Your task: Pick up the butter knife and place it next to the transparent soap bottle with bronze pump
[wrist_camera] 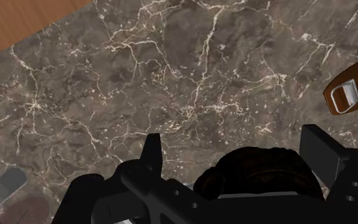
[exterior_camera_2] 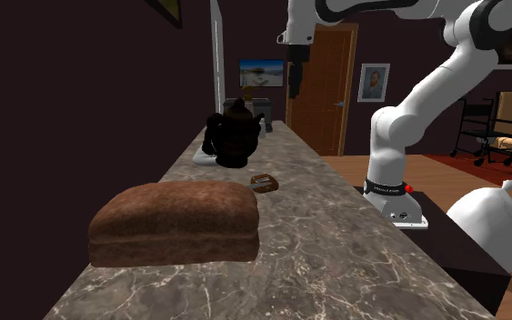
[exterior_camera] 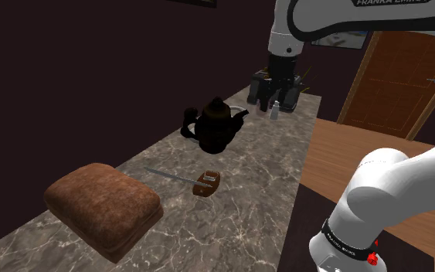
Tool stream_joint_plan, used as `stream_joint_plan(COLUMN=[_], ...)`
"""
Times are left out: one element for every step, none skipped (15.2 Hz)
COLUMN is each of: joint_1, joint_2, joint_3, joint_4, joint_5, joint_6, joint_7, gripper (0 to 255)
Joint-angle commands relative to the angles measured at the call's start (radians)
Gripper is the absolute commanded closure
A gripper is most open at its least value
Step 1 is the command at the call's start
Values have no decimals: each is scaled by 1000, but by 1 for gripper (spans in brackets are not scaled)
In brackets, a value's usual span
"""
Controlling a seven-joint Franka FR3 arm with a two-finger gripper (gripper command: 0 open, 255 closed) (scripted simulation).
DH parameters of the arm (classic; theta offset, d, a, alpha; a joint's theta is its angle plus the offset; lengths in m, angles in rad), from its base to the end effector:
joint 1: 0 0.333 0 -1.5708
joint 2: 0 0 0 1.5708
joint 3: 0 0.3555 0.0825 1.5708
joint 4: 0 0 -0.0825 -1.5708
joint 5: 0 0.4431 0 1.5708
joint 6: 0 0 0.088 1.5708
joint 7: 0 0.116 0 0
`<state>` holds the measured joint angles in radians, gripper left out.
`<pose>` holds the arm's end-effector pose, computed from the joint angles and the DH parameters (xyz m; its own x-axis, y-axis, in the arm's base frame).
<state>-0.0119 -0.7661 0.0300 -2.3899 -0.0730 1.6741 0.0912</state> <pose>0.3536 0.0011 0.5942 0.9957 -0.0725 0.0579 -0.0774 -0.9930 0.0886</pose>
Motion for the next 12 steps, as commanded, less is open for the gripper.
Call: stream_joint_plan(joint_1=[0,10,20,30,40,50,60,69,79,88,97,105], joint_2=[0,25,51,77,104,132,159,187,216,245,274,303], joint_3=[0,8,16,24,32,41,49,58,66,75,84,93], joint_4=[0,-1,-2,-1,0,2,5,9,14,20,26,33], joint_5=[0,8,15,23,30,37,43,49,55,61,66,71], joint_6=[0,22,44,66,87,109,129,150,169,189,208,226], joint_7=[0,-1,-2,-3,-5,-6,-8,-10,-11,-13,-15,-17], gripper=[0,0,0,0,0,0,0,0,0,0,0,0])
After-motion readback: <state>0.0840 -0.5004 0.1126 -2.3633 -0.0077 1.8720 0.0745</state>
